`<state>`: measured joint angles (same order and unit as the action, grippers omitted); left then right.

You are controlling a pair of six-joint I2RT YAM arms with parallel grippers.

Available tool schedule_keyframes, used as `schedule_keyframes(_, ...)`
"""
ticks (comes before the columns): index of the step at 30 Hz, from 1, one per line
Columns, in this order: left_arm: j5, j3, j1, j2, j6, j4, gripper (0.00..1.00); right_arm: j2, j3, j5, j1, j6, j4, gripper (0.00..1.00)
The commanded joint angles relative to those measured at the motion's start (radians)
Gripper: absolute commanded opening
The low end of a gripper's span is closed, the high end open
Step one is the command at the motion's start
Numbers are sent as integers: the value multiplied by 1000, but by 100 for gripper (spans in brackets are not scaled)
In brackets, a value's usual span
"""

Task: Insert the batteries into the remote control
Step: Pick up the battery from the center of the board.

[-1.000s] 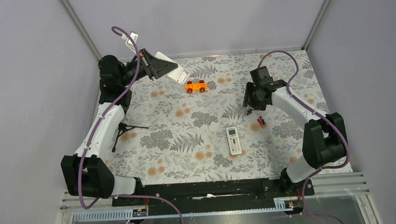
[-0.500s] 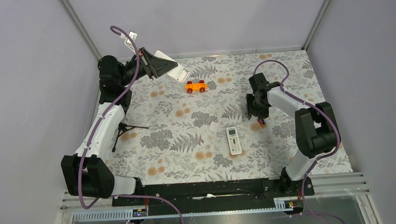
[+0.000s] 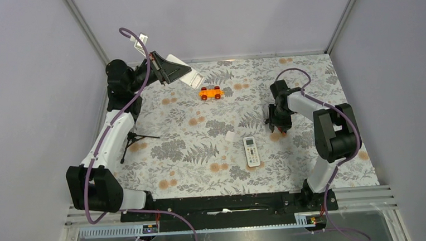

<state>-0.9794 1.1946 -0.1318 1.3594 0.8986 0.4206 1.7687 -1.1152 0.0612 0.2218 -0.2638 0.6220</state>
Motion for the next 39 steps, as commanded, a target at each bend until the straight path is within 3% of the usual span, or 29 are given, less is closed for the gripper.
schedule_keyframes(1, 9, 26, 4, 13, 19, 89, 0, 14, -41, 3, -8, 21, 30, 49)
schedule_keyframes(14, 3, 39, 5, 42, 39, 117, 0, -52, -81, -17, -12, 37, 26, 50)
schedule_keyframes(20, 2, 43, 6, 53, 45, 126, 0, -29, -63, 65, -24, 46, 42, 63)
schedule_keyframes(24, -2, 49, 7, 64, 46, 126, 0, 2, -61, 59, -27, 84, 60, 66)
schedule_keyframes(35, -6, 66, 8, 86, 66, 148, 0, 77, -82, 20, -28, 108, 69, 59)
schedule_keyframes(39, -6, 68, 8, 92, 69, 152, 0, 93, -95, 3, -30, 98, 78, 46)
